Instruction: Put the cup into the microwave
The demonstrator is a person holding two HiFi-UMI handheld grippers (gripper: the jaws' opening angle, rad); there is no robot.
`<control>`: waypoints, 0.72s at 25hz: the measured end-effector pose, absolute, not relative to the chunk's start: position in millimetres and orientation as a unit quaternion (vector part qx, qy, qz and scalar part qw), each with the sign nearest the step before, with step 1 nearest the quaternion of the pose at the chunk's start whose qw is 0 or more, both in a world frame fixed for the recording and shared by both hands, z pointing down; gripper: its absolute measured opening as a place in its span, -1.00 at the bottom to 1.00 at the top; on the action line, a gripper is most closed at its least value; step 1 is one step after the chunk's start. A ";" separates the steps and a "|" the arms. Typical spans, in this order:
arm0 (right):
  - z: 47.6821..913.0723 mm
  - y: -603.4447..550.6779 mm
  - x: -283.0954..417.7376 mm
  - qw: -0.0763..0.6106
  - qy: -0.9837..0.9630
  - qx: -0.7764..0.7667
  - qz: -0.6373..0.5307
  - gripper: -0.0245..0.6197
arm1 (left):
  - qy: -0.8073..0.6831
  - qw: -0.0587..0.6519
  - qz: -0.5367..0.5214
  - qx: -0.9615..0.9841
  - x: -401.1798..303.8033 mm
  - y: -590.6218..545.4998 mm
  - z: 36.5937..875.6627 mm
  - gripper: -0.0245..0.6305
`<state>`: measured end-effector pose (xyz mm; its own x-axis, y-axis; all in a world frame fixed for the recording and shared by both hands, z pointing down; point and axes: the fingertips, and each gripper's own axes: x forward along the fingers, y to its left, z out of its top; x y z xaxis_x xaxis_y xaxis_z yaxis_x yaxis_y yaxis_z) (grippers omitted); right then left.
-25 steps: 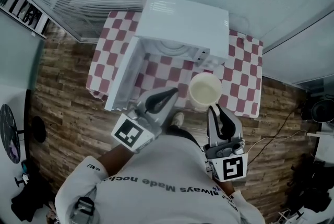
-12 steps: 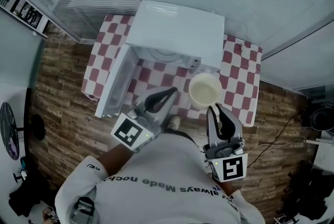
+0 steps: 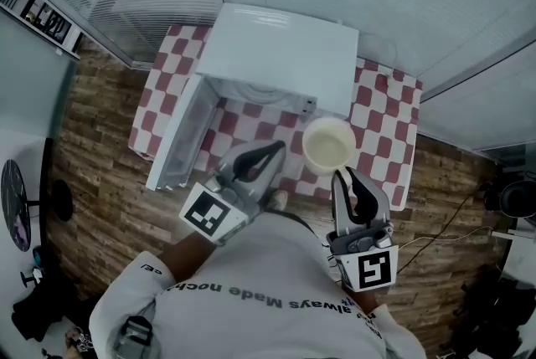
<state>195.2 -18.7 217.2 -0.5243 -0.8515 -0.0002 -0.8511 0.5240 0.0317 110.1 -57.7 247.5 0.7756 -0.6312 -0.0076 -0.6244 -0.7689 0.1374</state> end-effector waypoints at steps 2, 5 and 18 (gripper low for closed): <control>218.5 -20.7 192.7 0.006 -0.873 0.487 -0.014 -0.78 | -0.334 0.063 -0.026 0.940 108.2 -59.0 249.0 -0.92; 220.9 -26.8 185.3 0.009 -0.874 0.485 -0.012 -0.78 | -0.337 0.065 -0.021 0.939 100.2 -64.8 252.1 -0.92; 215.7 -67.1 150.0 0.021 -0.873 0.486 -0.028 -0.78 | -0.329 0.074 -0.024 0.941 62.4 -111.9 240.3 -0.92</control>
<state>150.0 -67.1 215.7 -0.5262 -0.8503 0.0097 -0.8479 0.5255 0.0693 62.4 -111.9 240.3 0.7822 -0.6230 0.0030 -0.6158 -0.7725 0.1549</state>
